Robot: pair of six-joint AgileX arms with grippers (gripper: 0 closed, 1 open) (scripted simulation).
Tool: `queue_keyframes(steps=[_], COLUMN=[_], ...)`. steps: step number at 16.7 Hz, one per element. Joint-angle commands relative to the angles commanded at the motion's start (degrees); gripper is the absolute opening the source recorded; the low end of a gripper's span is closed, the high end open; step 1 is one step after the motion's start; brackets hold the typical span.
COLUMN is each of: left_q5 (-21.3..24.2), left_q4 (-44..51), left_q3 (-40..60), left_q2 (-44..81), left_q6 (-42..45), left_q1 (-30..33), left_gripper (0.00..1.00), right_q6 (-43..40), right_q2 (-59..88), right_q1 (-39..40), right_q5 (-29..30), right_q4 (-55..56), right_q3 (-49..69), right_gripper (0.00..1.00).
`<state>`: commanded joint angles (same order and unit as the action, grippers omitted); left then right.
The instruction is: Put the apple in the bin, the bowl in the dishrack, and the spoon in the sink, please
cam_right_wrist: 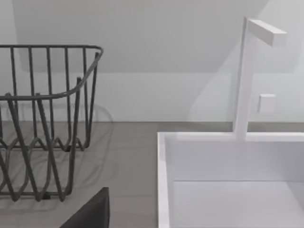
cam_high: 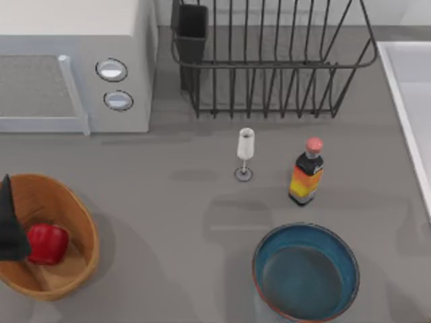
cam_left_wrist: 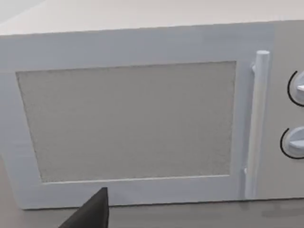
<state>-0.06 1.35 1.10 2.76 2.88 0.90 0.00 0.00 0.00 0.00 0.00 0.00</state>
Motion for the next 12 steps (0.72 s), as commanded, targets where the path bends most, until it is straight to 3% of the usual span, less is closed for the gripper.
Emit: queue_keyframes(steps=[8,12], left_q5=[0.06,0.06], left_q4=[-1.35,-1.35], left_q3=[-1.10,-1.10], left_q2=[-2.76,-2.76], left_q6=[-2.88,-2.88], left_q1=[-0.90,-0.90], left_gripper=[1.00,1.00], right_q6=[0.01,3.06], right_q2=[0.01,6.00], right_q1=[0.01,3.00], right_q5=[0.00,0.01], right_q4=[-0.01,-5.39], right_q3=[0.01,5.37], right_gripper=[1.00,1.00])
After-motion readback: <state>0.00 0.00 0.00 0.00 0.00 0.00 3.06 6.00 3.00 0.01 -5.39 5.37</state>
